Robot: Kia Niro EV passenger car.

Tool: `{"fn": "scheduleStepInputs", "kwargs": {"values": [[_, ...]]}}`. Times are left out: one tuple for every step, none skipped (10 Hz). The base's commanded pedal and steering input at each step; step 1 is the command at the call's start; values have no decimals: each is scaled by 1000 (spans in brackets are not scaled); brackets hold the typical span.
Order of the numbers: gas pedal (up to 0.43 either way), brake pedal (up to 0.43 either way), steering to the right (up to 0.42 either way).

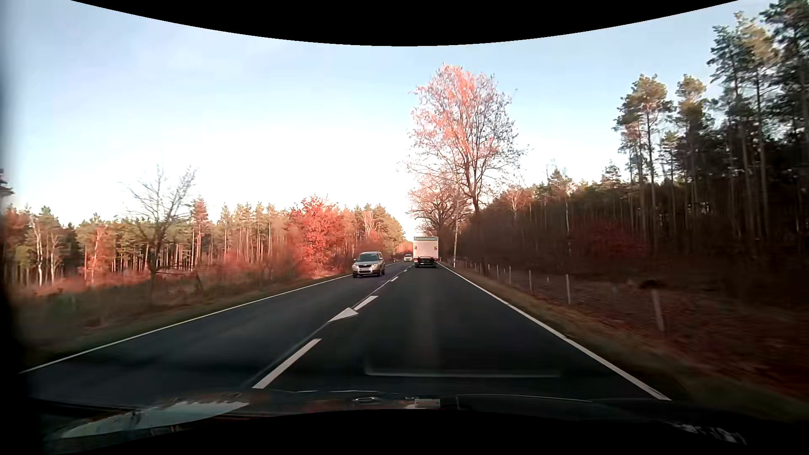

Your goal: Follow the waypoints while adhering to traffic rules and regulations

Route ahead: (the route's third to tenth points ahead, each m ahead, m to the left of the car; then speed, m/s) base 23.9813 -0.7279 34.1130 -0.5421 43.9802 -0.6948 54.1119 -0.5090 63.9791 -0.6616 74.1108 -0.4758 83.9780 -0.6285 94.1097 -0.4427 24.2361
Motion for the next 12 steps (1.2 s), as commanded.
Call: {"fn": "scheduleStepInputs", "kwargs": {"values": [[67, 0, -1], [67, 0, -1], [59, 0, -1], [59, 0, -1], [67, 0, -1], [67, 0, -1], [79, 0, -1], [110, 0, -1], [118, 0, -1], [130, 0, -1], [138, 0, -1], [138, 0, -2]]}}
